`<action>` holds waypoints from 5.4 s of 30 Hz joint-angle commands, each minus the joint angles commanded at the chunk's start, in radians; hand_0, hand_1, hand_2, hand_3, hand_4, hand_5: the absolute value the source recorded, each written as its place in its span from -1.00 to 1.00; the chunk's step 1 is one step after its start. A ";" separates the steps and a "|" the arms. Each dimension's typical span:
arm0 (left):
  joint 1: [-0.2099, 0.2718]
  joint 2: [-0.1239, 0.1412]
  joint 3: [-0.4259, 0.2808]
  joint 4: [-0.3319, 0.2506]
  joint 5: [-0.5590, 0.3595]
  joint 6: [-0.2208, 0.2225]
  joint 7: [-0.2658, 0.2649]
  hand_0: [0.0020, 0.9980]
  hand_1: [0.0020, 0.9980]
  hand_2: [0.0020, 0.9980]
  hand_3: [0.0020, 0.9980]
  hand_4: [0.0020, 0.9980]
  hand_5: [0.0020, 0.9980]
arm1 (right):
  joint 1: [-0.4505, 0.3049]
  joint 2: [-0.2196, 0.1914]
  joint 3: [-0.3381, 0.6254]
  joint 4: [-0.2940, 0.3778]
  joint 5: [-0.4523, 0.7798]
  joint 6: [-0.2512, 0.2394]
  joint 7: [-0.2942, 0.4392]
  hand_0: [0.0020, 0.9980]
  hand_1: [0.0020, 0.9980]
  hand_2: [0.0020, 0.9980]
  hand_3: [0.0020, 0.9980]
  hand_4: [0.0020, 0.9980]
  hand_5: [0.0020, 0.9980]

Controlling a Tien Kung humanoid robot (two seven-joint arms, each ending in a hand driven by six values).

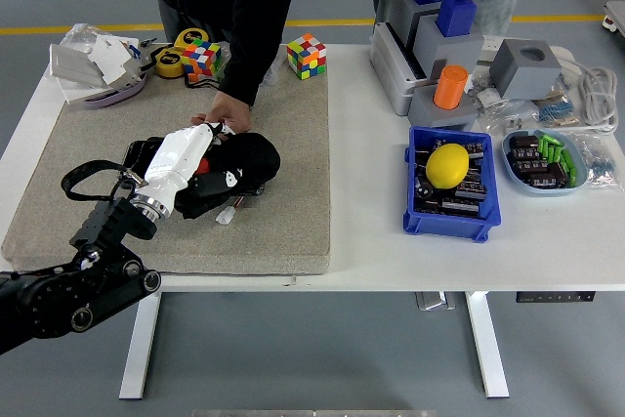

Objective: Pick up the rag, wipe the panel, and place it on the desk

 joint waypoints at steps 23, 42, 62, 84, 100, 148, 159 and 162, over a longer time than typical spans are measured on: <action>0.014 0.035 -0.055 0.032 0.017 0.000 -0.003 -0.65 -0.81 -0.37 0.29 0.12 -0.92 | -0.003 0.002 0.015 0.005 -0.013 -0.004 0.001 0.49 0.35 0.40 0.23 0.97 0.15; 0.043 0.091 -0.165 0.111 -0.005 0.000 -0.023 -0.65 -0.82 -0.37 0.29 0.12 -0.93 | -0.009 0.007 0.030 -0.002 -0.014 -0.002 0.000 0.49 0.35 0.40 0.23 0.98 0.16; 0.064 0.109 -0.204 0.178 -0.010 0.000 -0.032 -0.65 -0.82 -0.37 0.29 0.12 -0.93 | -0.014 0.006 0.039 0.000 -0.021 -0.001 -0.006 0.49 0.35 0.40 0.23 0.99 0.17; 0.063 0.102 -0.192 0.168 -0.004 0.000 -0.028 -0.65 -0.82 -0.37 0.29 0.12 -0.93 | -0.014 0.006 0.038 0.002 -0.023 0.003 -0.006 0.49 0.35 0.40 0.24 1.00 0.18; 0.015 0.050 -0.048 0.089 0.011 0.000 -0.009 -0.65 -0.82 -0.38 0.29 0.12 -0.94 | -0.007 0.002 0.032 0.002 -0.022 0.006 -0.004 0.49 0.35 0.40 0.25 1.00 0.19; -0.007 0.070 -0.062 0.124 0.029 0.000 0.000 -0.65 -0.82 -0.38 0.30 0.11 -0.92 | -0.009 -0.002 0.038 -0.001 -0.029 0.011 -0.012 0.49 0.35 0.40 0.26 1.00 0.20; 0.024 0.101 -0.124 0.146 0.031 0.000 -0.013 -0.65 -0.82 -0.38 0.30 0.11 -0.92 | -0.015 0.002 0.046 0.002 -0.035 0.010 -0.011 0.49 0.35 0.40 0.26 1.00 0.20; 0.028 0.106 -0.130 0.165 0.026 0.000 -0.017 -0.65 -0.82 -0.38 0.30 0.11 -0.93 | -0.019 0.002 0.050 0.001 -0.034 0.011 -0.012 0.49 0.35 0.40 0.26 1.00 0.20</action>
